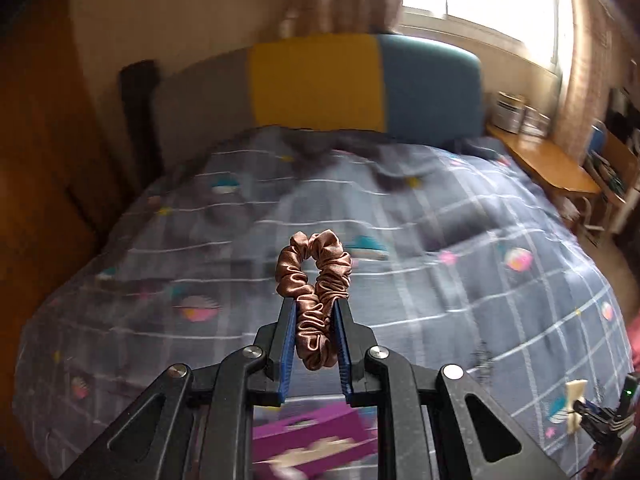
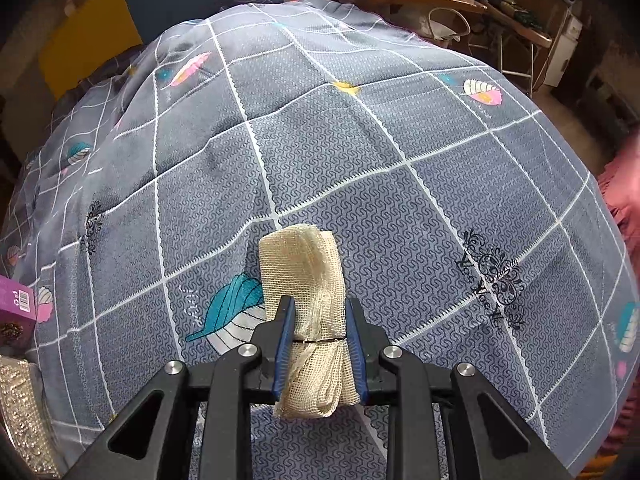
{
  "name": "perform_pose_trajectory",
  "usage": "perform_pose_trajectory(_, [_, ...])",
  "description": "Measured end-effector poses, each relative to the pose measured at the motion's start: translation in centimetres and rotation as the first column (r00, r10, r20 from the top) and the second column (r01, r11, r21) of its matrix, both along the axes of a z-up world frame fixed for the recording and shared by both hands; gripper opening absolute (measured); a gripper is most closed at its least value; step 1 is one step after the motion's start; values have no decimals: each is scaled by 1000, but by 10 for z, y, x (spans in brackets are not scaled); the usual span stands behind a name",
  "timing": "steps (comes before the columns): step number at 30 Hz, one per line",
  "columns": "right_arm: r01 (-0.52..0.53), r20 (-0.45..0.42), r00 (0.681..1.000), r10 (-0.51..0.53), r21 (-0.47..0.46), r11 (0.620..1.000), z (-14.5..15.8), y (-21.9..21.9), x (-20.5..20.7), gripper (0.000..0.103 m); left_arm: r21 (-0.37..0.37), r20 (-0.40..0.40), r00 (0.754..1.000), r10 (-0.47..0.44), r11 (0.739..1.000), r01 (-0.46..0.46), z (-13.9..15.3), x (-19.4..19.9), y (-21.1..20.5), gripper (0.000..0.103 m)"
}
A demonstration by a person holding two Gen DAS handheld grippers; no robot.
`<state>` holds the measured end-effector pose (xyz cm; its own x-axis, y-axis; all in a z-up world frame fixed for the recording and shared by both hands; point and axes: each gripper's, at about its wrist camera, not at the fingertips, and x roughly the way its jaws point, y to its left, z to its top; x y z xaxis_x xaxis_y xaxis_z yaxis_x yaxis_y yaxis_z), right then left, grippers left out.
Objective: Organize soft objects
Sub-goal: 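Carry the brown scrunchie to the gold tray and open the left gripper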
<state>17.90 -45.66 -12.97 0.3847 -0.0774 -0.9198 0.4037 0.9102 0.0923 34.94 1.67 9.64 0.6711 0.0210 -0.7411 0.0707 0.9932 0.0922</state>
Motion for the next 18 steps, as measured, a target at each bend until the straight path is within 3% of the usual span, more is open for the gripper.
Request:
perform_pose_trajectory(3, [-1, 1, 1000, 1, -5, 1000, 0, 1, 1, 26, -1, 7, 997, 77, 997, -77, 1, -13, 62, 17])
perform_pose_trajectory(8, [7, 8, 1000, -7, -10, 1000, 1, 1, -1, 26, -39, -8, 984, 176, 984, -176, -23, -62, 140, 17])
perform_pose_trajectory(13, [-30, 2, 1000, 30, -84, 996, 2, 11, 0, 26, -86, 10, 976, 217, 973, -216, -53, -132, 176, 17])
perform_pose_trajectory(18, [-51, 0, 999, 52, -136, 989, 2, 18, 0, 26, -77, 20, 973, 229, 971, -227, -80, -195, 195, 17])
